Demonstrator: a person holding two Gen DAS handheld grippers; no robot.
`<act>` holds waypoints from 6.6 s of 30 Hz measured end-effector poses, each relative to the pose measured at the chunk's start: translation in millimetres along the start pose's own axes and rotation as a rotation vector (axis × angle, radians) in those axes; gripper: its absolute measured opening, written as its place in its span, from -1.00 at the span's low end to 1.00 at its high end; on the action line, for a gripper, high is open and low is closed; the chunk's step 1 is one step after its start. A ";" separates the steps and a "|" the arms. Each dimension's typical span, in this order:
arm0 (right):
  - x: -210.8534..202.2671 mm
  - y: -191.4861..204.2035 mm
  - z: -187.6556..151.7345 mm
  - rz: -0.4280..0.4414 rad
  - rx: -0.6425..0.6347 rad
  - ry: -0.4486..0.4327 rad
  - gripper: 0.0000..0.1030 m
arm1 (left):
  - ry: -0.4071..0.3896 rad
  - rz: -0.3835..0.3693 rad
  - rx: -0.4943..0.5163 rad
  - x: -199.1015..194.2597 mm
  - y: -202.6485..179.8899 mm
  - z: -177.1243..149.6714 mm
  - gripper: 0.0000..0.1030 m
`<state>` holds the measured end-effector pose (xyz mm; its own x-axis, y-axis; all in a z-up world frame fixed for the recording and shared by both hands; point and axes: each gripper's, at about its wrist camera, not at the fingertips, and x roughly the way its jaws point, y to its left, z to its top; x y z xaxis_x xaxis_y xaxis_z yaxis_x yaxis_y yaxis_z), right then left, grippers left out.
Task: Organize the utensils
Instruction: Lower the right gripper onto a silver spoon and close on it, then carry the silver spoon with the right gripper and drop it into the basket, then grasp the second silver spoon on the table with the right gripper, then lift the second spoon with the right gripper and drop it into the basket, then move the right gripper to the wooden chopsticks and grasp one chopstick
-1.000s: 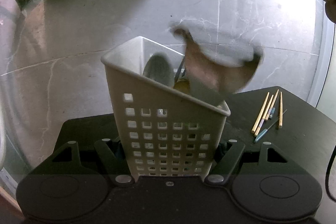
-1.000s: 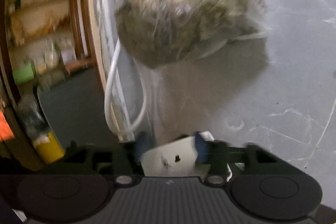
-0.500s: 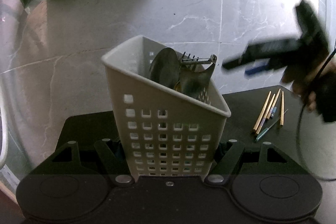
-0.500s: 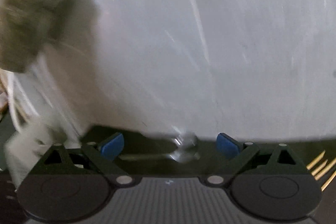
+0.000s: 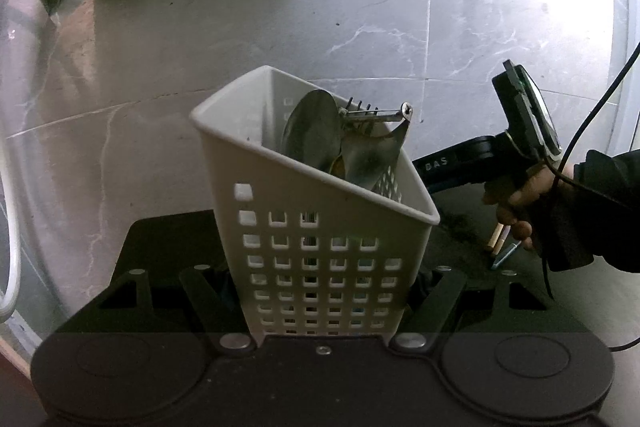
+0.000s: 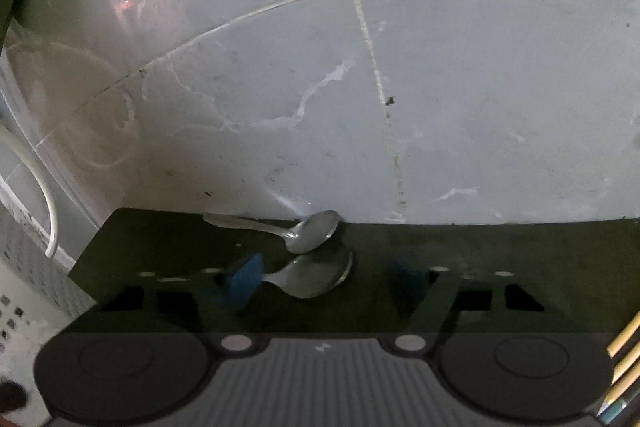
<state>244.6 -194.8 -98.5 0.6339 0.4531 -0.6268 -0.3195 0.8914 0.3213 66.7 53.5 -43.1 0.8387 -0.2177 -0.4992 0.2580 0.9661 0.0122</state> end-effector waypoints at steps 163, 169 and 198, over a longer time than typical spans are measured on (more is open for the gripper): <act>-243.0 138.5 45.9 -0.134 -0.152 -0.349 -0.98 | -0.018 -0.055 0.013 -5.7 10.3 -6.7 0.47; -243.3 170.6 42.1 -0.093 -0.259 -0.297 -0.98 | -0.018 -0.064 0.018 -7.6 14.0 -5.5 0.47; -207.4 202.5 -6.0 0.036 -0.389 -0.127 0.77 | -0.013 -0.067 0.023 -7.6 14.2 -3.5 0.47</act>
<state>44.2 -108.2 92.3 0.6919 0.5017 -0.5193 -0.5701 0.8209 0.0334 62.3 69.3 -42.2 0.8254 -0.2839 -0.4879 0.3247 0.9458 -0.0011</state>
